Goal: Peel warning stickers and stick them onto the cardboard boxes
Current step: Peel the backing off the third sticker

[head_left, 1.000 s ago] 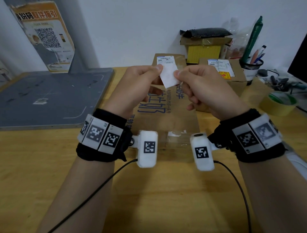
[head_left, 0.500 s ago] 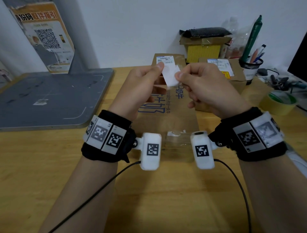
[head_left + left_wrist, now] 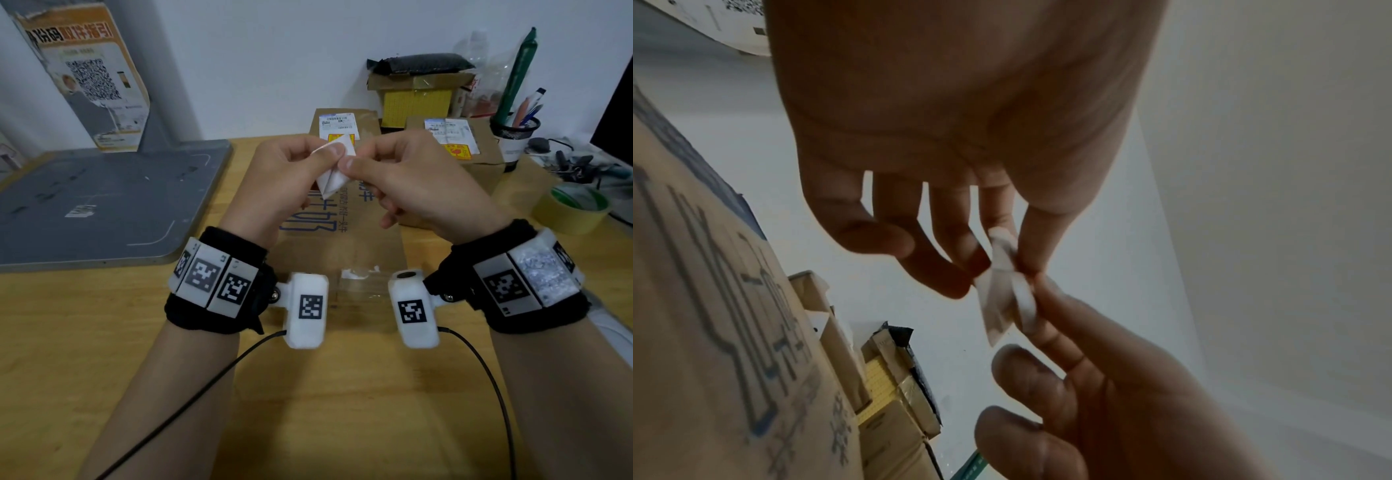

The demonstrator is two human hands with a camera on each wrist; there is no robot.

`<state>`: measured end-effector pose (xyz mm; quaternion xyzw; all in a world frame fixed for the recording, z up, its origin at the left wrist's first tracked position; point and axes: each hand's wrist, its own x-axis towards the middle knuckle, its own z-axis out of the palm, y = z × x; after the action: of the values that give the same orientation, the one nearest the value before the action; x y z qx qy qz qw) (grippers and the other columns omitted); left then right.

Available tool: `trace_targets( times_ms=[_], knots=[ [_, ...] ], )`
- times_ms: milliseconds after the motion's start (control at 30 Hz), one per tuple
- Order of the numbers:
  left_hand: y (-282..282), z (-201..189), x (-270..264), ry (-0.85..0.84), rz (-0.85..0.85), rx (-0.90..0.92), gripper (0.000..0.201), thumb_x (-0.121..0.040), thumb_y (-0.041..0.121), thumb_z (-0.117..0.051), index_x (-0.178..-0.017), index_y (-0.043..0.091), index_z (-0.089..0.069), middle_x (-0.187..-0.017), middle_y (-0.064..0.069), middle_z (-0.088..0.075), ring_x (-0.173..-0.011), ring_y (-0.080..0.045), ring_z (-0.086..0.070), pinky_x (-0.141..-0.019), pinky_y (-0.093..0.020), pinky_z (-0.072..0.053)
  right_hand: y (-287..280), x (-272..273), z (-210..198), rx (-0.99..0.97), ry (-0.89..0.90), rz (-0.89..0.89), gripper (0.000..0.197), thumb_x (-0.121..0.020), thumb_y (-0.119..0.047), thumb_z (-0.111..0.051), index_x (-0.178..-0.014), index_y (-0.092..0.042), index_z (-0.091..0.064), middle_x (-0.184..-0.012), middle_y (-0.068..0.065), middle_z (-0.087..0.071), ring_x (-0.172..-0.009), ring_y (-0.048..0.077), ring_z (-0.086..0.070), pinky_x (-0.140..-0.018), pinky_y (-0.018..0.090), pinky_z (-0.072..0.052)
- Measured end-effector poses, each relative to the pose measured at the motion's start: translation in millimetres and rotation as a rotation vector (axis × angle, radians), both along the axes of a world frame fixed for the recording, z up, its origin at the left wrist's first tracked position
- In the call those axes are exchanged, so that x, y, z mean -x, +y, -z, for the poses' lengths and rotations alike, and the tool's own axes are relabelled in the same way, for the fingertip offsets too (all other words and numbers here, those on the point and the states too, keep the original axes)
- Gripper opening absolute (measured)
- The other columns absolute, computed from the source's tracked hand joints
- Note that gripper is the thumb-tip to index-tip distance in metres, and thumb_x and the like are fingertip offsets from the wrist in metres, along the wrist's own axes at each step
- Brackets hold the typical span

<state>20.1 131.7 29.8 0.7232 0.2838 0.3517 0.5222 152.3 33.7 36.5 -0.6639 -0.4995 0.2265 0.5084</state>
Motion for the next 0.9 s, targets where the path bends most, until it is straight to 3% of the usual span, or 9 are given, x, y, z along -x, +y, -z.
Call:
trace_targets(
  times_ms=[100, 200, 300, 433, 633, 900],
  knots=[
    [0.9, -2.5, 2.0, -0.007, 0.003, 0.036, 0.021, -0.088, 0.032, -0.069, -0.068, 0.026, -0.071, -0.074, 0.001, -0.067, -0.063, -0.012, -0.056, -0.056, -0.027, -0.037, -0.7, 1.7, 0.5, -0.003, -0.018, -0.031, 0.029, -0.098, -0.036, -0.067, -0.071, -0.024, -0.067, -0.068, 0.011, -0.044, -0.042, 0.007, -0.04, -0.048, 0.029, -0.051],
    [1.1, -4.9, 4.3, -0.026, -0.004, 0.089, 0.019, -0.081, 0.033, -0.072, -0.063, 0.026, -0.069, -0.079, 0.0, -0.069, -0.07, -0.017, -0.059, -0.066, -0.035, -0.039, -0.6, 2.6, 0.9, -0.001, 0.022, -0.07, 0.037, -0.101, -0.032, -0.064, -0.065, -0.025, -0.063, -0.055, -0.004, -0.044, -0.04, 0.005, -0.038, -0.048, 0.03, -0.047],
    [0.4, -7.5, 5.4, -0.04, -0.018, 0.151, 0.022, -0.086, 0.025, -0.072, -0.065, 0.025, -0.069, -0.083, 0.002, -0.071, -0.075, -0.017, -0.061, -0.073, -0.036, -0.041, -0.9, 2.1, 0.6, 0.002, 0.088, -0.12, 0.04, -0.102, -0.028, -0.062, -0.063, -0.024, -0.055, -0.049, -0.014, -0.038, -0.041, 0.005, -0.035, -0.05, 0.03, -0.043],
    [-1.8, -10.4, 5.4, -0.055, -0.055, 0.194, 0.022, -0.089, 0.024, -0.07, -0.068, 0.022, -0.069, -0.069, 0.006, -0.067, -0.063, -0.011, -0.058, -0.061, -0.028, -0.04, -1.5, 2.2, 1.1, 0.008, 0.146, -0.163, 0.04, -0.104, -0.025, -0.059, -0.065, -0.025, -0.05, -0.051, -0.011, -0.035, -0.043, 0.009, -0.031, -0.049, 0.028, -0.04],
    [-3.3, -10.8, 3.3, -0.115, -0.104, 0.245, 0.018, -0.091, 0.026, -0.069, -0.073, 0.02, -0.069, -0.059, 0.009, -0.064, -0.056, -0.01, -0.056, -0.054, -0.025, -0.038, 0.6, 0.6, 1.5, -0.01, 0.212, -0.152, 0.038, -0.104, -0.024, -0.06, -0.067, -0.024, -0.05, -0.056, -0.005, -0.034, -0.046, 0.011, -0.03, -0.048, 0.027, -0.039],
    [-2.1, -10.5, 3.2, -0.156, -0.135, 0.299, 0.017, -0.095, 0.027, -0.063, -0.085, 0.015, -0.07, -0.072, 0.002, -0.066, -0.059, -0.013, -0.06, -0.051, -0.024, -0.039, 2.5, 1.8, 2.8, -0.044, 0.226, -0.099, 0.039, -0.103, -0.022, -0.061, -0.064, -0.022, -0.052, -0.057, -0.002, -0.035, -0.045, 0.011, -0.031, -0.048, 0.027, -0.039]
  ],
)
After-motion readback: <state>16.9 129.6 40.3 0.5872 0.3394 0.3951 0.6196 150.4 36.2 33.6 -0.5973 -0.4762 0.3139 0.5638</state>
